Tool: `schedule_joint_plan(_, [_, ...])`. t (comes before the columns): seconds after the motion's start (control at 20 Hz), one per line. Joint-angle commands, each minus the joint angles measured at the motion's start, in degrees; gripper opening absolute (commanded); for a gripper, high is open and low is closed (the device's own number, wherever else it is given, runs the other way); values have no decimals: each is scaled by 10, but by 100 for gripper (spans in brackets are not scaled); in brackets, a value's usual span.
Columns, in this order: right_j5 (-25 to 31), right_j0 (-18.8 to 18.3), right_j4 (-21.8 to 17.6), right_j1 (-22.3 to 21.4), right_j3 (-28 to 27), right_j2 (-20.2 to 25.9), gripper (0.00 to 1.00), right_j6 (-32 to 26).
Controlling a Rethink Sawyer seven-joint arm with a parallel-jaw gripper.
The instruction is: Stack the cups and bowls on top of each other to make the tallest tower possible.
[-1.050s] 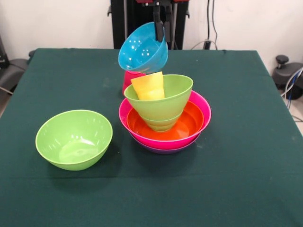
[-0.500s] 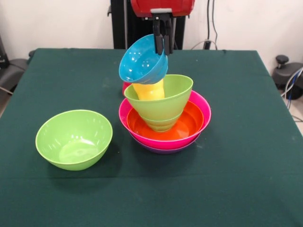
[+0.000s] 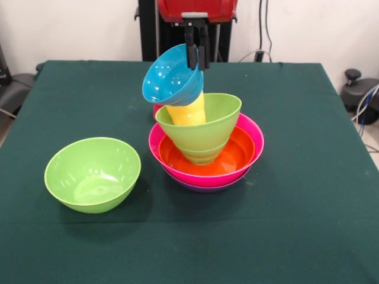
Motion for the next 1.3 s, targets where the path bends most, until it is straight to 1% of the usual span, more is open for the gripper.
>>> schedule_joint_plan(0.05, [39, 24, -14, 9, -11, -31, 0, 7])
schedule_joint_plan(0.2, [27, 23, -20, 13, -7, -37, 0, 5])
schedule_joint_plan(0.4, [26, 39, -31, 7, -9, -52, 0, 17])
schedule_joint_plan(0.45, [24, 47, -33, 5, -9, -59, 100, 18])
schedule_joint_plan(0.6, [25, 48, -29, 2, -7, -58, 100, 17])
schedule_joint_plan(0.7, [33, 44, -14, -4, -4, -51, 100, 7])
schedule_joint_plan(0.95, [117, 35, 54, -85, 9, -27, 100, -21])
schedule_joint_plan(1.1, [160, 42, 85, -117, 6, -23, 100, -20])
schedule_joint_plan(1.2, [176, 50, 88, -122, -3, -27, 100, -14])
schedule_joint_plan(1.3, [170, 52, 84, -116, -4, -29, 100, -16])
